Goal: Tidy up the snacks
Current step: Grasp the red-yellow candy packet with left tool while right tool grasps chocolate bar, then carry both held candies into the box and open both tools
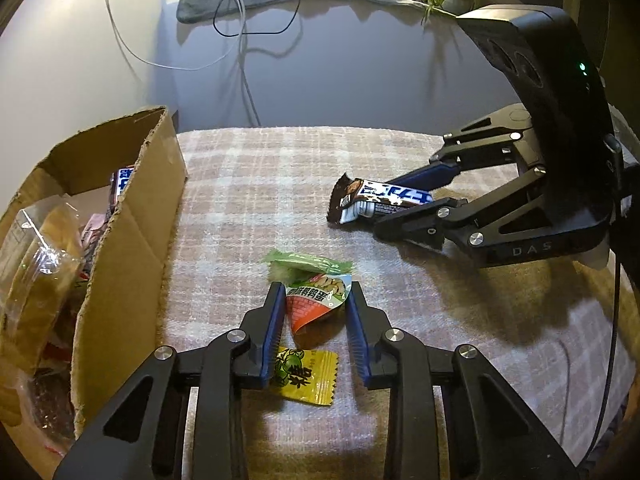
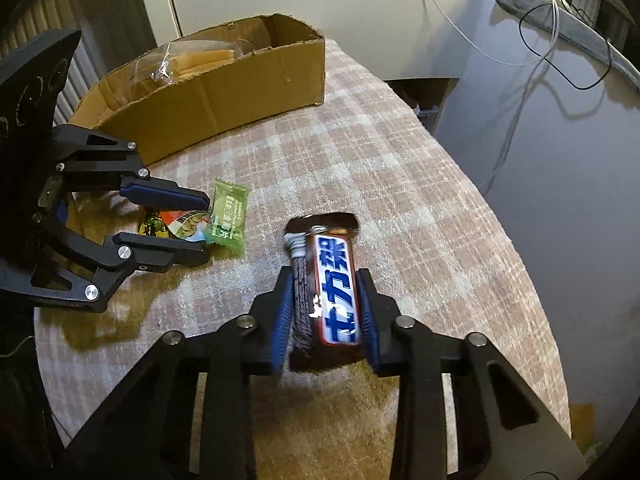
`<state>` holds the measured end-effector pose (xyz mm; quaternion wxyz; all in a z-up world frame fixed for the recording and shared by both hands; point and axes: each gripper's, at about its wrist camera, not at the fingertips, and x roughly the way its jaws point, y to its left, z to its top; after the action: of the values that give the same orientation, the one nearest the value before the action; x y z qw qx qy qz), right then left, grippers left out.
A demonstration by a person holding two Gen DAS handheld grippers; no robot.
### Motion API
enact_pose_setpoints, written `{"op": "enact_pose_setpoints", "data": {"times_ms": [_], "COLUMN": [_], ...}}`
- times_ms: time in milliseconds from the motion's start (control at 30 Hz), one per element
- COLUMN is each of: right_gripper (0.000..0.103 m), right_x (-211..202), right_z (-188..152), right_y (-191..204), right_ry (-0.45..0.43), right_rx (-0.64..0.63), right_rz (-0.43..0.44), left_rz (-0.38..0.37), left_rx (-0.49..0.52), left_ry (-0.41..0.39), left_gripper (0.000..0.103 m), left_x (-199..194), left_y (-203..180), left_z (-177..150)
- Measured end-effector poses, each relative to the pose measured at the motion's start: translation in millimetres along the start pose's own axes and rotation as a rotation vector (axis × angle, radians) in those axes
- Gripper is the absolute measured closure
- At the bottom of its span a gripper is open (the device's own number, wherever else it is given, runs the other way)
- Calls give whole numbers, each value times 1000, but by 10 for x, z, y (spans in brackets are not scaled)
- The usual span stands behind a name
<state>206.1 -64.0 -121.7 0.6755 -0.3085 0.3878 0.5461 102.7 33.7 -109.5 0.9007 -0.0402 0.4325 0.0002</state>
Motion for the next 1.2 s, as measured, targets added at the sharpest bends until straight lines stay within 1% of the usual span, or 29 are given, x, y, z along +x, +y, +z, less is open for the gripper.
{"op": "enact_pose_setpoints", "data": {"times_ms": [133, 300, 467, 667, 933, 1200], "right_gripper": [73, 74, 74, 74, 74, 74], "right_x": [-38, -139, -417, -700, -909, -905], "right_z": [-41, -137, -205, -145, 162, 633], "right_y": [50, 89, 130, 322, 653, 865], "right_ry": [2, -7, -65, -107, -163, -210], "right_rx": [47, 114, 189, 203, 174, 153], "right_rz": [-27, -65, -73, -104, -110, -95], "left_rz": [-11, -43, -75, -99, -96, -59], "left_rx": [7, -2, -10, -23, -48, -94], "left_ry": [-12, -38, -75, -125, -181, -217], "left_gripper": [75, 75, 76, 76, 76, 76], "left_x": [-54, -189, -403, -671, -982, -1233], "left_y": [-37, -74, -111, -94, 70, 466], "left_z": [-14, -26, -44, -70, -128, -228]}}
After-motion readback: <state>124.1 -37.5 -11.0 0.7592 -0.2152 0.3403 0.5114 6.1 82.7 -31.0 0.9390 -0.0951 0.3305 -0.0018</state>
